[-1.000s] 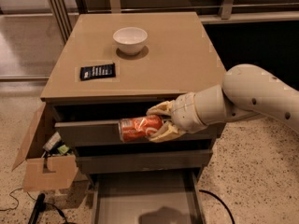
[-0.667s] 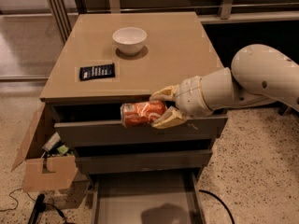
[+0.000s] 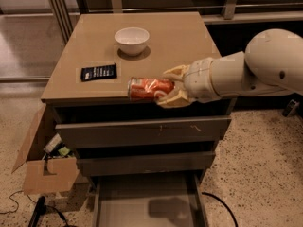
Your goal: Pick coke can from bottom drawer and place on counter
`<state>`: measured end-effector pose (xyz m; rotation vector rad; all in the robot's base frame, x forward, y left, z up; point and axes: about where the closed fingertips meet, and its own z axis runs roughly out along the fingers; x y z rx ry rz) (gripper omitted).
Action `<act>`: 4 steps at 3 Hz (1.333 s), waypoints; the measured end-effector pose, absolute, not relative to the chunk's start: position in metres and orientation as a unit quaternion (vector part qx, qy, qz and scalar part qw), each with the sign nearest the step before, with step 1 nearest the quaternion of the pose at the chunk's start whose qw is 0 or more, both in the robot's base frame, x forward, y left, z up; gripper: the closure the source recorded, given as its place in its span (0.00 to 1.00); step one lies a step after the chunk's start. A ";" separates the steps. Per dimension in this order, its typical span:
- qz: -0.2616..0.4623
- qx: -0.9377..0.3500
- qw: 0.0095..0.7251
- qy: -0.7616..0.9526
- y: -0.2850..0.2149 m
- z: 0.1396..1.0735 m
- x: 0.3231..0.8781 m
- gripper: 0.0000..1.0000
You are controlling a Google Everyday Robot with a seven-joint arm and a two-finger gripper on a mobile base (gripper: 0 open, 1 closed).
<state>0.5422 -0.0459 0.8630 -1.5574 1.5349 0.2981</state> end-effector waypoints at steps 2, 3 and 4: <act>0.096 -0.529 0.503 0.677 -0.101 0.906 0.597 1.00; 0.095 -0.527 0.503 0.678 -0.103 0.907 0.598 1.00; 0.096 -0.528 0.496 0.683 -0.098 0.906 0.611 1.00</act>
Offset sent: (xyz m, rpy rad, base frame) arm 0.0827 -0.0903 0.0471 0.1680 0.0001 -0.3286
